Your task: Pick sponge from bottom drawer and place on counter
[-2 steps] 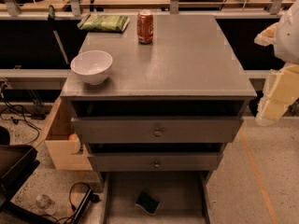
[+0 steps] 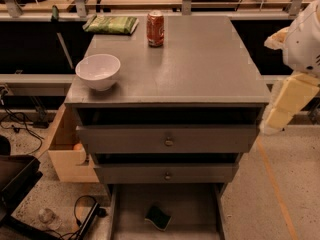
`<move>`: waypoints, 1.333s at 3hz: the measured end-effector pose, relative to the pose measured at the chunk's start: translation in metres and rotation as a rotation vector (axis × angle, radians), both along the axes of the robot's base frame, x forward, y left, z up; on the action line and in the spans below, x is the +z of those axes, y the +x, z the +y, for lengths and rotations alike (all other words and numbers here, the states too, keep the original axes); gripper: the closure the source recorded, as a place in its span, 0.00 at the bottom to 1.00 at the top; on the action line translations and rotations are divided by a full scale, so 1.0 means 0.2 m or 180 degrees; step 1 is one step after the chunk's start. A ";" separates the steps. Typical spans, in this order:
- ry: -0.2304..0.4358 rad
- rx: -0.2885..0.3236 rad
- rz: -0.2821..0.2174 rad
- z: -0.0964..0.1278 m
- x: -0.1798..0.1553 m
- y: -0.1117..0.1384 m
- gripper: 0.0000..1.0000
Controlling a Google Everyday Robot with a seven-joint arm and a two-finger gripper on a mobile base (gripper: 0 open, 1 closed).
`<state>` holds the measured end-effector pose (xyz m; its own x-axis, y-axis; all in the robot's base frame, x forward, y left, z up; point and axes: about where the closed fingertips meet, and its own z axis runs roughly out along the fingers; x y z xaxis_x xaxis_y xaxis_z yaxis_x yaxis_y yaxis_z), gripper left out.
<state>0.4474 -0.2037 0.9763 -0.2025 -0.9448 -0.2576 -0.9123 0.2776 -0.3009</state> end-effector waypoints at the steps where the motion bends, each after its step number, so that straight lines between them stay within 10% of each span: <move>1: 0.0387 0.0095 -0.0050 0.15 -0.22 -0.04 0.00; 3: 0.1433 0.0277 0.0155 0.55 -1.04 -0.27 0.00; 4: 0.1474 0.0247 0.0121 0.60 -1.18 -0.29 0.00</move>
Offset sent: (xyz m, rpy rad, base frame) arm 0.0462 0.1035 -0.1973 0.5351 -0.3574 -0.0321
